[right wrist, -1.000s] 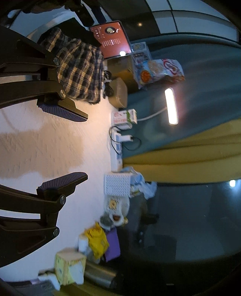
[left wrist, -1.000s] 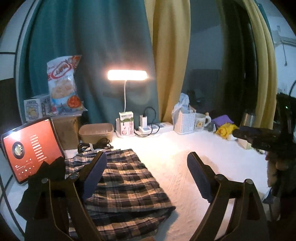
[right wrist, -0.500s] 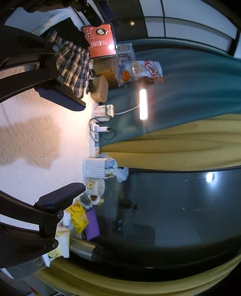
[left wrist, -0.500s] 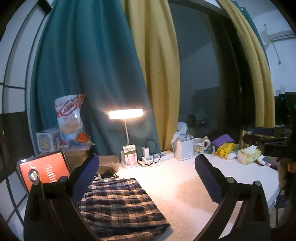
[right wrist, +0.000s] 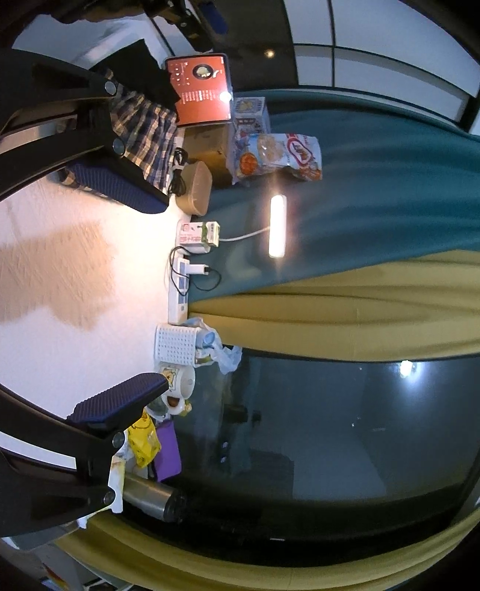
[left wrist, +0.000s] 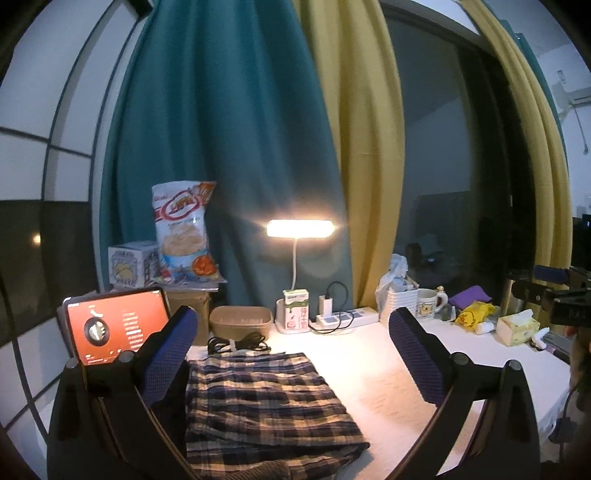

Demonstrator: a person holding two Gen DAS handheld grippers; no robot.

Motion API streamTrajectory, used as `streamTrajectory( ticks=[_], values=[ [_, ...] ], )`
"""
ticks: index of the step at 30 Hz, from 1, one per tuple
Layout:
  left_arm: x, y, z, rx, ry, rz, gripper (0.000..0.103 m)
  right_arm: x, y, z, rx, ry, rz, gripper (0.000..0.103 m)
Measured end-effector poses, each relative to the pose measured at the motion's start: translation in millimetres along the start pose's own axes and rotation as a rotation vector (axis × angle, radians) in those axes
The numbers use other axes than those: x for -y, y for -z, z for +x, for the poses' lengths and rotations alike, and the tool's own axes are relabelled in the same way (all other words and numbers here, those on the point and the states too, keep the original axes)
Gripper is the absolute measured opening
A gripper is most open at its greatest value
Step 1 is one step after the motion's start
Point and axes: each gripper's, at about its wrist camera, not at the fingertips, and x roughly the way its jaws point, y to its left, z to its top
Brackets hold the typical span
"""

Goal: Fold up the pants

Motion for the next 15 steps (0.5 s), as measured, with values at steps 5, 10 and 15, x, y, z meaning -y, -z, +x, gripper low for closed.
streamTrajectory(
  ticks=[5,10,15],
  values=[
    [-6.9,3.8,1.5,-0.013,-0.003,-0.005,0.102,-10.8,4.2,11.6,-0.028,-0.009,-0.005,0.089],
    [-9.8,5.0,2.3,-0.019,0.004,-0.011,0.102,-15.4,4.9,13.2,-0.034,-0.011,-0.013,0.089],
    [-8.2,4.9,0.6,-0.017,0.004,-0.014,0.102,-14.8,4.5,13.0,-0.034,-0.012,-0.013,0.089]
  ],
)
